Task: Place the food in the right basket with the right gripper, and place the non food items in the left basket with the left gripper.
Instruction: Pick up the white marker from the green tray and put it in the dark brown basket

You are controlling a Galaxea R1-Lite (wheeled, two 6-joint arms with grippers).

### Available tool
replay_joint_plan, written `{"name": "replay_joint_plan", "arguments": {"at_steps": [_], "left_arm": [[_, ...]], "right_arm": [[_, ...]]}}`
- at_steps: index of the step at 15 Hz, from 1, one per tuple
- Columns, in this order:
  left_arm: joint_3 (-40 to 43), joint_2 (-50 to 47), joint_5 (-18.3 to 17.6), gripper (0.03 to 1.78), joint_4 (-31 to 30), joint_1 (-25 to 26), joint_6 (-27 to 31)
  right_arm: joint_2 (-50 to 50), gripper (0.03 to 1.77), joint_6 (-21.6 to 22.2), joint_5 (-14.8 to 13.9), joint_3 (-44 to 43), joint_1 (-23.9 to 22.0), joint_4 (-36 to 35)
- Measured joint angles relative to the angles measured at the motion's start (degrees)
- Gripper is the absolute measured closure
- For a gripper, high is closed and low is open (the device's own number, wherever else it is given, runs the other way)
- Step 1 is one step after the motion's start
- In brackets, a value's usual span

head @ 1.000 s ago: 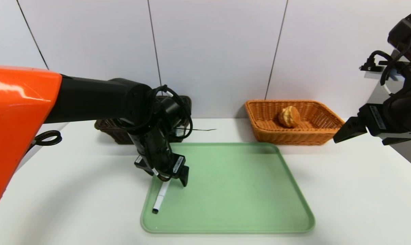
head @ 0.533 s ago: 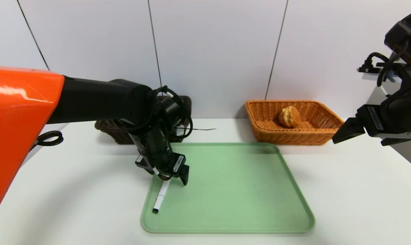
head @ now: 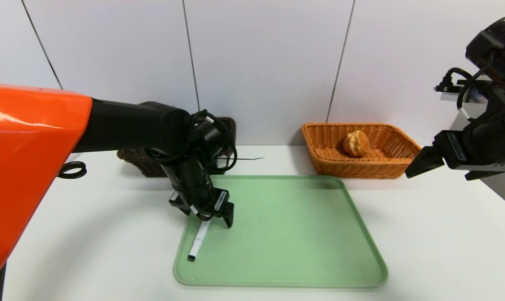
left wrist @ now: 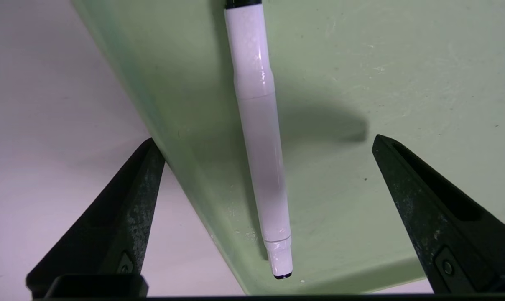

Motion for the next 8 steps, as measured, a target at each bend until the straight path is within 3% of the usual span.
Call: {"name": "replay_joint_plan", "arguments": {"at_steps": [3, 8], "left_arm": [[-0.5, -0.1, 0.5, 0.11, -0.1, 0.2, 0.8], [-1.0, 0.3, 4.4, 0.11, -0.1, 3.0, 3.5]], "right_arm": [[0.3, 0.1, 0.0, 0.0, 0.0, 0.2, 0.0], [0.6, 0.1, 0.0, -0.1, -0.1, 0.7, 0.0]]}}
